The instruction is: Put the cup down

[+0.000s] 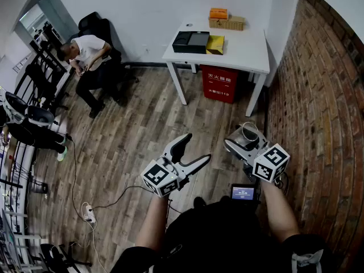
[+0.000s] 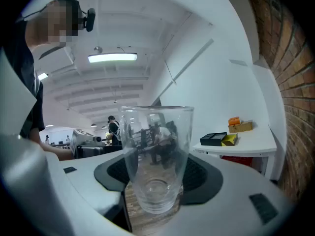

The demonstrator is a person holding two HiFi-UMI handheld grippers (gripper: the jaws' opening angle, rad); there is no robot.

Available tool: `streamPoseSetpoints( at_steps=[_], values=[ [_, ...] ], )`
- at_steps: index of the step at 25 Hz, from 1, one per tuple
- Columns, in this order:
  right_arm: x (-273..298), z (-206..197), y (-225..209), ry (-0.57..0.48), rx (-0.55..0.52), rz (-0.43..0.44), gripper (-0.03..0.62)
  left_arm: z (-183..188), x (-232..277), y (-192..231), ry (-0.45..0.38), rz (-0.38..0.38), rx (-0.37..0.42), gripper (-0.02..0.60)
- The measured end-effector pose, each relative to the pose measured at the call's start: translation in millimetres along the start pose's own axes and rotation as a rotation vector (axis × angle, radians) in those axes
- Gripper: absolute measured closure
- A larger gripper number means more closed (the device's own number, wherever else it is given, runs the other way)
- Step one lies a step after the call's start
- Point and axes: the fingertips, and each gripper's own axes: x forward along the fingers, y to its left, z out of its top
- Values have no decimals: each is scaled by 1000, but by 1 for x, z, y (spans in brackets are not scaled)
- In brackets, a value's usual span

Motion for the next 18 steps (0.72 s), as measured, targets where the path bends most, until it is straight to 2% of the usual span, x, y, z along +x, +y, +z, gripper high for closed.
streamPoseSetpoints(
  at_steps=[9,14,18],
  values=[
    [-1,-3,-2,3,10,6,315,5,4,-1,-11,-5,-1,196],
    [-1,-2,0,3,9,17,315,6,2,-2,-18,-5,13,262],
    [-1,-3,0,2,13,19,315,2,1,-3,-2,-11,8,287]
  ],
)
